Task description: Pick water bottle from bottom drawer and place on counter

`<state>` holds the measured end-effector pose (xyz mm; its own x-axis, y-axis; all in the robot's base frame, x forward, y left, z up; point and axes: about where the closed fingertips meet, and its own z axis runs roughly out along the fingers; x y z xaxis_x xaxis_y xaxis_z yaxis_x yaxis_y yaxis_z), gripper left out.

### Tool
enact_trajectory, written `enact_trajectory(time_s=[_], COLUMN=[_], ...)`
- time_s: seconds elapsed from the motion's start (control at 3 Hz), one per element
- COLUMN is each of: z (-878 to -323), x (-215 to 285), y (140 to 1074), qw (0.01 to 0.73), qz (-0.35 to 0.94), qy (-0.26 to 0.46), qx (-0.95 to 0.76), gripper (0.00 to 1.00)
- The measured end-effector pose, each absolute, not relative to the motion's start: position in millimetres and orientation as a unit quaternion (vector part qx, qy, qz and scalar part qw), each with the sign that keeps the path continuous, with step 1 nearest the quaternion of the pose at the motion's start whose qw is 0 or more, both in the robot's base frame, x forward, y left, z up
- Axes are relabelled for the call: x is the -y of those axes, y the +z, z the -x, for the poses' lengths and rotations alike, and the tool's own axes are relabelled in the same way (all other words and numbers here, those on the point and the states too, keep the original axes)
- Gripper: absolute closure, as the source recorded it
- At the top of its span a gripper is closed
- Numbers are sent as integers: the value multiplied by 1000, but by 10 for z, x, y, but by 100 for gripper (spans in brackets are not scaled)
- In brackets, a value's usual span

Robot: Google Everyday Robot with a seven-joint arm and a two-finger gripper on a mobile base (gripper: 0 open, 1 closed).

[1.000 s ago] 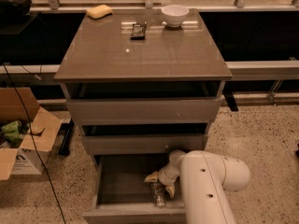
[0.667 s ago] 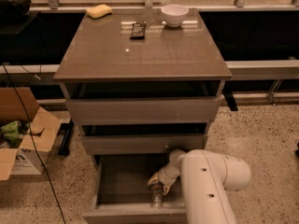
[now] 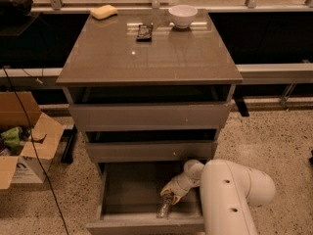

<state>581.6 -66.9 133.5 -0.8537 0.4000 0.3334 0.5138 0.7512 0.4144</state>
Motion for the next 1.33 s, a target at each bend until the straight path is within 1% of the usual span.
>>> enact_trajectory(time_s=[0.33, 0.67, 1.0, 1.33], z=[-5757, -5643, -5395, -5120], x=[794, 915, 1027, 1091], y=[1717, 2224, 2766, 3362], qw=[83, 42, -4, -71], qz=[242, 214, 172, 106], qy=[-303, -344, -386, -420], qx=[918, 913, 906, 898], gripper=[100, 100, 100, 100])
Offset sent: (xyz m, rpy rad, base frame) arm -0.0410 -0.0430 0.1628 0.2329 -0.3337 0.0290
